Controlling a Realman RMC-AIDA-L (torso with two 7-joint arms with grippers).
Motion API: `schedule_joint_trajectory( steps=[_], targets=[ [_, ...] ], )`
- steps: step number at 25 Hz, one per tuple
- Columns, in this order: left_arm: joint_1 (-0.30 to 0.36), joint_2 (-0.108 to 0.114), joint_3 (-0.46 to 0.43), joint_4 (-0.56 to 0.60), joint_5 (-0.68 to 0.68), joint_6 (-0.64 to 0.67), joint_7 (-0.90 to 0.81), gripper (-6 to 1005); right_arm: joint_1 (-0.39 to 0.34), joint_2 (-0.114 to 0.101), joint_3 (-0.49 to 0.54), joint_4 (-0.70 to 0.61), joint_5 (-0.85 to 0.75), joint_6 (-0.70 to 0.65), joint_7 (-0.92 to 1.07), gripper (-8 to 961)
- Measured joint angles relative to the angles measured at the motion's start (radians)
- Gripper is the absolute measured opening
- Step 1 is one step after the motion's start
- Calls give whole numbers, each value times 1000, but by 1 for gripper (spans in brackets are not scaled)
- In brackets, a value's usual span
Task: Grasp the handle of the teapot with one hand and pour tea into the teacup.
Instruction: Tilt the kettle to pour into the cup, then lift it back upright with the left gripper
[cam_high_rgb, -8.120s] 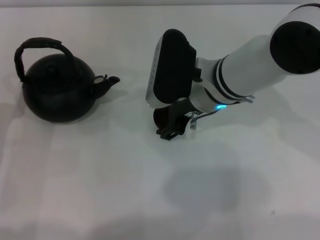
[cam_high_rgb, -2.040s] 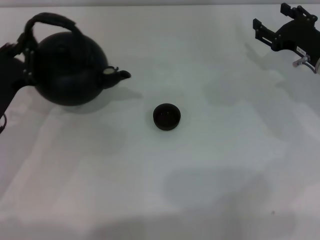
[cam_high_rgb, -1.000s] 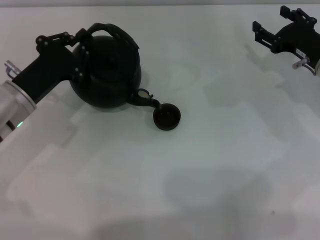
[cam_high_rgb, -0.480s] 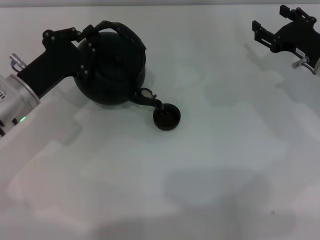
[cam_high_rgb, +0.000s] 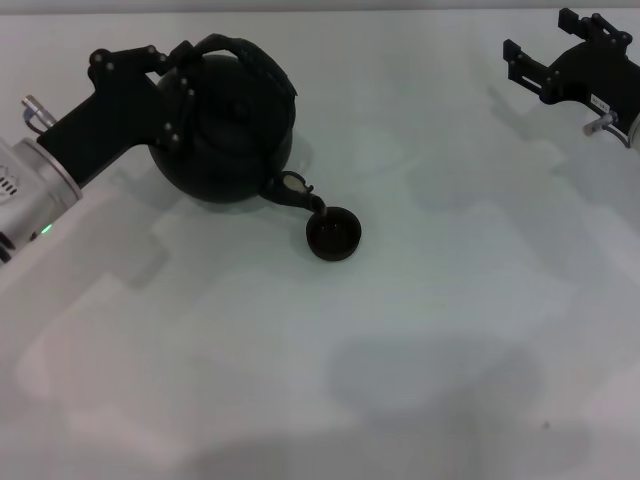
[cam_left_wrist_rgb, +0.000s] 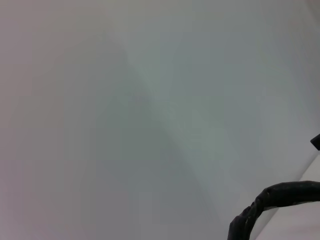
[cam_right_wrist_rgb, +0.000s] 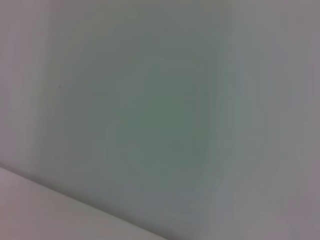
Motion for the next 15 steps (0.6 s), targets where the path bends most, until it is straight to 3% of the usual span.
schedule_joint_trajectory(
  steps=[15],
  targets=[
    [-12, -1, 0, 39, 35, -26, 12, 104, 3, 0, 0, 0, 0, 1, 12, 830]
  ],
)
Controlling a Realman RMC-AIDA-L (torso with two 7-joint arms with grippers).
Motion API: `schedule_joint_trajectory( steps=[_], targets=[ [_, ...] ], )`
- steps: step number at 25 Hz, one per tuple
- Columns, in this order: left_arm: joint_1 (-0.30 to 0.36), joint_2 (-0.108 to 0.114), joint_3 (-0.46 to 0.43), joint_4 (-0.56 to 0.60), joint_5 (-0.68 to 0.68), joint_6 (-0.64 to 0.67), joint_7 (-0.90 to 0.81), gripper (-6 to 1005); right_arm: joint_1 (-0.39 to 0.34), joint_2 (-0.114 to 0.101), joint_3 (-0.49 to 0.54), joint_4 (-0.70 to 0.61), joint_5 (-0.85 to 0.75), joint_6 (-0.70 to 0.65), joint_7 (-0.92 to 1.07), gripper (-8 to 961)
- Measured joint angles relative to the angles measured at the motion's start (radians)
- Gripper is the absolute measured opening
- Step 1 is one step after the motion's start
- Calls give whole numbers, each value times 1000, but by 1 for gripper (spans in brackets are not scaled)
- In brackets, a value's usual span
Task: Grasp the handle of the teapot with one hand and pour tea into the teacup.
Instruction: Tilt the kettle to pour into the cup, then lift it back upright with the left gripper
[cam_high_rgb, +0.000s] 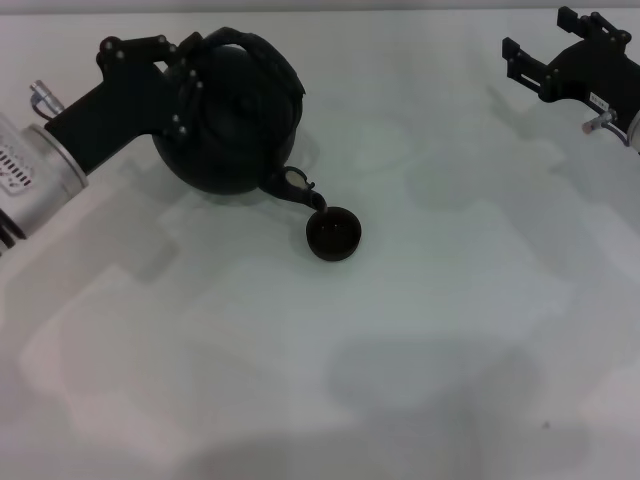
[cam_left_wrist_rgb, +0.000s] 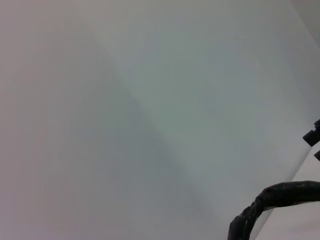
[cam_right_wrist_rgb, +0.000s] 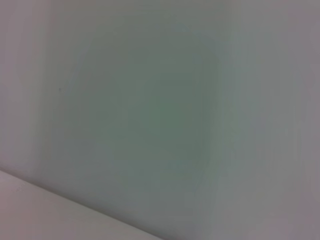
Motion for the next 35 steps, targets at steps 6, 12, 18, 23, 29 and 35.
schedule_joint_trajectory(
  steps=[6, 12, 18, 23, 29, 35],
  targets=[
    [-12, 0, 44, 13, 1, -9, 44, 103, -1, 0, 0, 1, 0, 0, 1, 830],
    [-15, -3, 75, 29, 1, -29, 59, 103, 0, 0, 0, 2, 0, 0, 1, 830],
    [-23, -3, 75, 29, 1, -38, 77, 102, 0, 0, 0, 2, 2, -1, 1, 830],
    [-29, -3, 75, 29, 2, -39, 77, 101, 1, 0, 0, 2, 13, -1, 1, 830],
    [-35, -4, 75, 29, 2, -39, 77, 102, 3, 0, 0, 2, 14, -4, 1, 830],
    [-34, -5, 75, 25, -6, -39, 72, 99, 8, 0, 0, 2, 15, -11, 1, 830]
  ],
)
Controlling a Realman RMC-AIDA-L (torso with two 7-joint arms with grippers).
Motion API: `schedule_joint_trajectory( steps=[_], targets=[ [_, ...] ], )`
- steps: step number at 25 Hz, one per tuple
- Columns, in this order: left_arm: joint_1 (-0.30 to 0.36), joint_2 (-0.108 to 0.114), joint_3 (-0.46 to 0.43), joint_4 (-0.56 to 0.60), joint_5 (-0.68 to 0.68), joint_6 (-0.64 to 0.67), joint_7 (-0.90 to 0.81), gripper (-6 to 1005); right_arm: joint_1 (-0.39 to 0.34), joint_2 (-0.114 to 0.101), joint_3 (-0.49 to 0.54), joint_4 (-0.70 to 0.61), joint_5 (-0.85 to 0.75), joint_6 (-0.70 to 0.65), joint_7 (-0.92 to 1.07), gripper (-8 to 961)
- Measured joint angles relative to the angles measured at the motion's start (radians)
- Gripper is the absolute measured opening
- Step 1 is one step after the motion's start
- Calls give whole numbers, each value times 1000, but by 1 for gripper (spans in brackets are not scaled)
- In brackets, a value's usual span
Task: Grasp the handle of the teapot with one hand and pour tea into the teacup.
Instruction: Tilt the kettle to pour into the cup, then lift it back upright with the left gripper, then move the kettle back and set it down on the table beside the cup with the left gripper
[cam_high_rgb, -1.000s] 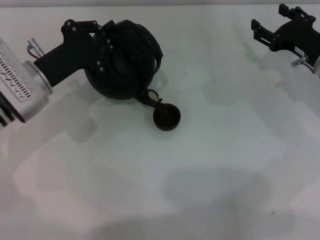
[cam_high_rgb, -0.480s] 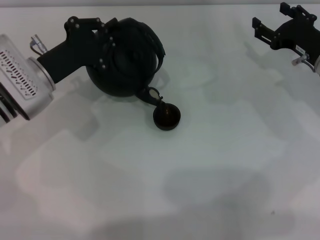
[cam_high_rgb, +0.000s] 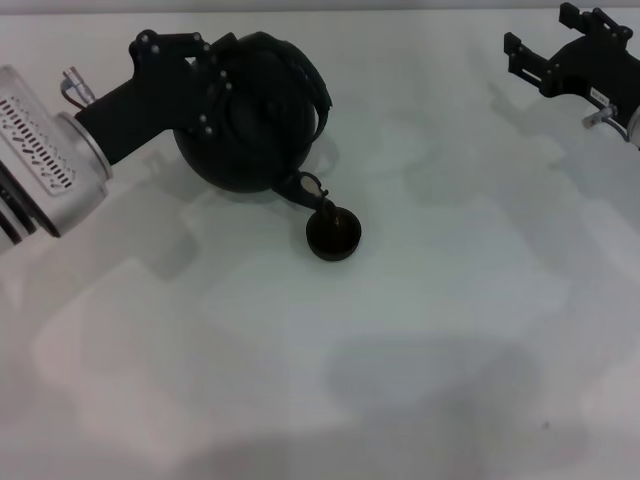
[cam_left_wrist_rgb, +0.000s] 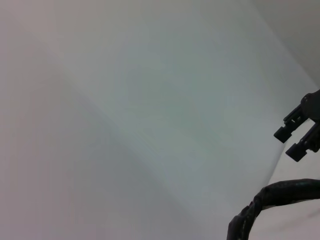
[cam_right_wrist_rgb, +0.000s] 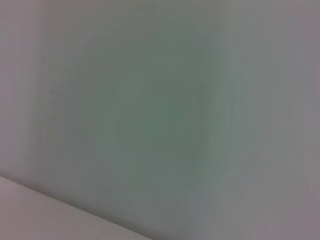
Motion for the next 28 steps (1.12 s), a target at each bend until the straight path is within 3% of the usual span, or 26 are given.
schedule_joint_trajectory(
  steps=[5, 11, 19, 28],
  targets=[
    [12, -2, -6, -16, -33, 0, -36, 99, 4, 0, 0, 0, 0, 0, 0, 830],
    [20, -2, 0, -37, -85, 3, -199, 99, 5, 0, 0, 0, 0, -6, 0, 830],
    [35, -3, -3, -40, -87, 10, -229, 99, 1, 0, 0, 0, 0, -6, 0, 830],
    [62, -13, -6, -176, -335, 108, -322, 100, -3, 0, 1, 1, 0, -6, 0, 830]
  ],
)
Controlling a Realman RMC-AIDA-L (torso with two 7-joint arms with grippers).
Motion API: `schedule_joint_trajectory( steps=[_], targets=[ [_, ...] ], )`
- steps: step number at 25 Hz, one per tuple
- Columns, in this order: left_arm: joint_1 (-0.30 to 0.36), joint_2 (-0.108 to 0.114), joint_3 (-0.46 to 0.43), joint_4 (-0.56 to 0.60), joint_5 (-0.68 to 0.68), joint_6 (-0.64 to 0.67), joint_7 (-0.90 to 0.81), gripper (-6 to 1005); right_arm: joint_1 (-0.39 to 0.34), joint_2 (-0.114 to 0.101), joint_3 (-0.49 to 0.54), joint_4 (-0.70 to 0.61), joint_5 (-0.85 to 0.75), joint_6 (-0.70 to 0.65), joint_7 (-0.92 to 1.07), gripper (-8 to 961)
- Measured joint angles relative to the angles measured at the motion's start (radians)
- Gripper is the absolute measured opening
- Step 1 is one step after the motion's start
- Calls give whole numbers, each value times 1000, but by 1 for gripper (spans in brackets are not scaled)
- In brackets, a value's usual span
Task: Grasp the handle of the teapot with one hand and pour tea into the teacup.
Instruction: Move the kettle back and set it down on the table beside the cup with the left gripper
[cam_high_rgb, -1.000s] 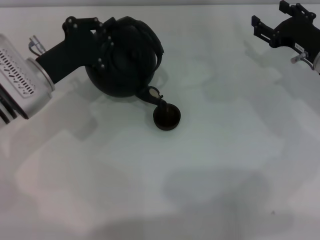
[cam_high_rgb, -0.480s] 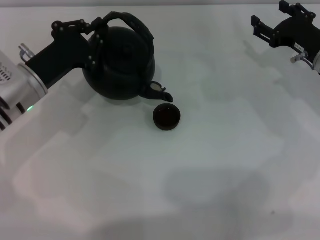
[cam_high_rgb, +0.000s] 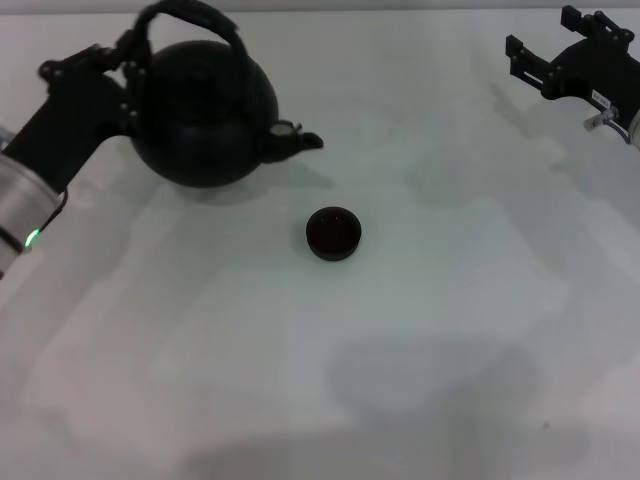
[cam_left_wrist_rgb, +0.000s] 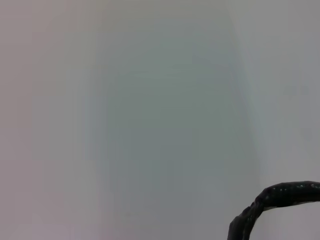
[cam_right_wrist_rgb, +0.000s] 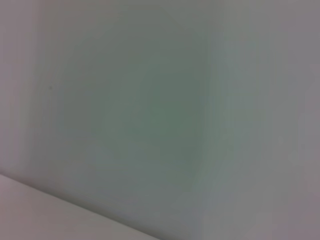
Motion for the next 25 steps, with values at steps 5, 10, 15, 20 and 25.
schedule_joint_trajectory(
  steps=[5, 10, 15, 20, 25],
  targets=[
    [22, -8, -3, -72, -81, 82, 4, 100, 7, 0, 1, 1, 0, -4, 0, 829],
    [25, -10, -15, -140, -96, 110, 5, 100, 10, 0, 1, 1, 0, -10, 0, 829],
    [30, -11, -44, -184, -91, 121, 6, 99, 10, 0, 2, 1, 8, -18, 0, 829],
    [60, -9, -60, -193, -93, 140, 18, 100, 5, 0, 3, 1, 11, -19, 0, 828],
    [89, -6, -117, -196, -87, 143, 18, 99, 7, 0, 14, 11, 11, -19, 0, 828]
  ],
)
